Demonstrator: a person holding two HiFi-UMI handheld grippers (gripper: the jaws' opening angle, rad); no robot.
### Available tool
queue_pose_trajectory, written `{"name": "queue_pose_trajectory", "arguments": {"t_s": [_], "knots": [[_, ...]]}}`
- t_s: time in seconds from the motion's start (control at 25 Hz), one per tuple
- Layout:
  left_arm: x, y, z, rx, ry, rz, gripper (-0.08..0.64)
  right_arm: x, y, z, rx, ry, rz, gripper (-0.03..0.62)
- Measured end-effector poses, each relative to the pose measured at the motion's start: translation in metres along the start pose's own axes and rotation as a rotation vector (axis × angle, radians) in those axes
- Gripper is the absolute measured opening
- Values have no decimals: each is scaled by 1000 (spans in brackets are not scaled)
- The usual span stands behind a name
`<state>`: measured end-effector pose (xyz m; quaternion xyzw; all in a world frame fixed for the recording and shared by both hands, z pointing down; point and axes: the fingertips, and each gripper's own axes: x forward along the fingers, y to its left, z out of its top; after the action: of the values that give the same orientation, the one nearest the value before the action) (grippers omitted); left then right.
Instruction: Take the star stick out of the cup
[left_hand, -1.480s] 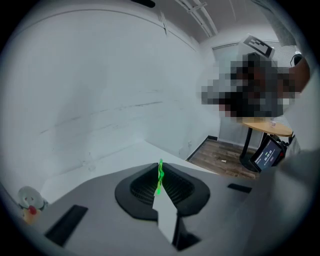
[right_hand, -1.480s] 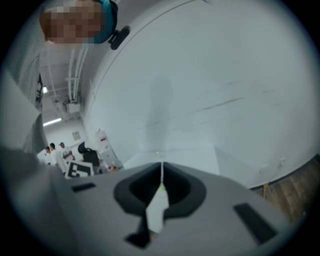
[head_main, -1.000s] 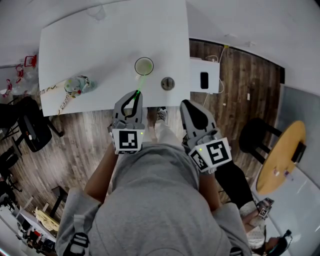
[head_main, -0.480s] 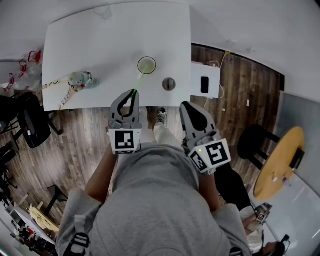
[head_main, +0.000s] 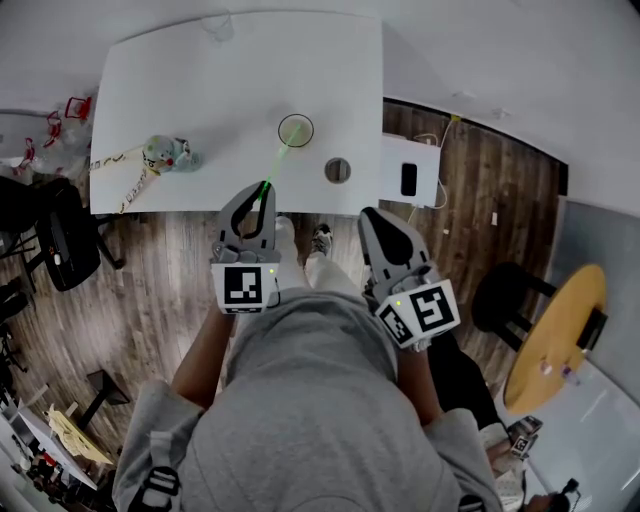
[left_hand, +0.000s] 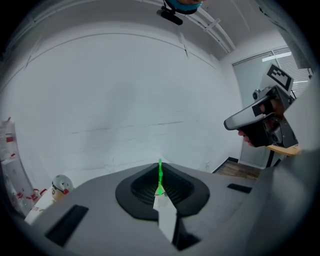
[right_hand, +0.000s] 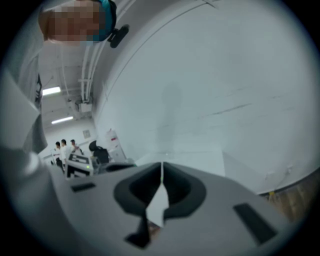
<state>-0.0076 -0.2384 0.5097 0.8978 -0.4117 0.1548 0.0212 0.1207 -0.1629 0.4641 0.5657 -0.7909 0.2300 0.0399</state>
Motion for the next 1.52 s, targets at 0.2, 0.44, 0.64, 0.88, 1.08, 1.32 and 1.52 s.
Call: {"name": "queue_pose_trajectory", "arguments": {"t_s": [0.2, 0.44, 0.64, 0.88, 1.08, 1.32, 1.52], "knots": [[-13, -5, 9, -10, -27, 21, 46, -9, 4, 0, -16, -12, 19, 36], [-31, -9, 19, -46, -52, 62, 46, -20, 8, 1, -30, -29, 42, 36], [-50, -10, 27, -63, -82, 94, 46, -26, 15, -2, -41, -35, 68, 37], [-72, -21, 36, -28, -106, 87, 46, -34, 21, -3, -56, -44, 100, 37], [-89, -27, 41, -40, -142, 95, 46, -41, 25, -4, -72, -50, 121, 37], [-101, -40, 39, -59, -149, 105, 46, -49, 25, -7, -84, -52, 138, 37], [-110, -46, 40, -92, -165, 123, 46, -54, 27, -11, -90, -49, 149, 37]]}}
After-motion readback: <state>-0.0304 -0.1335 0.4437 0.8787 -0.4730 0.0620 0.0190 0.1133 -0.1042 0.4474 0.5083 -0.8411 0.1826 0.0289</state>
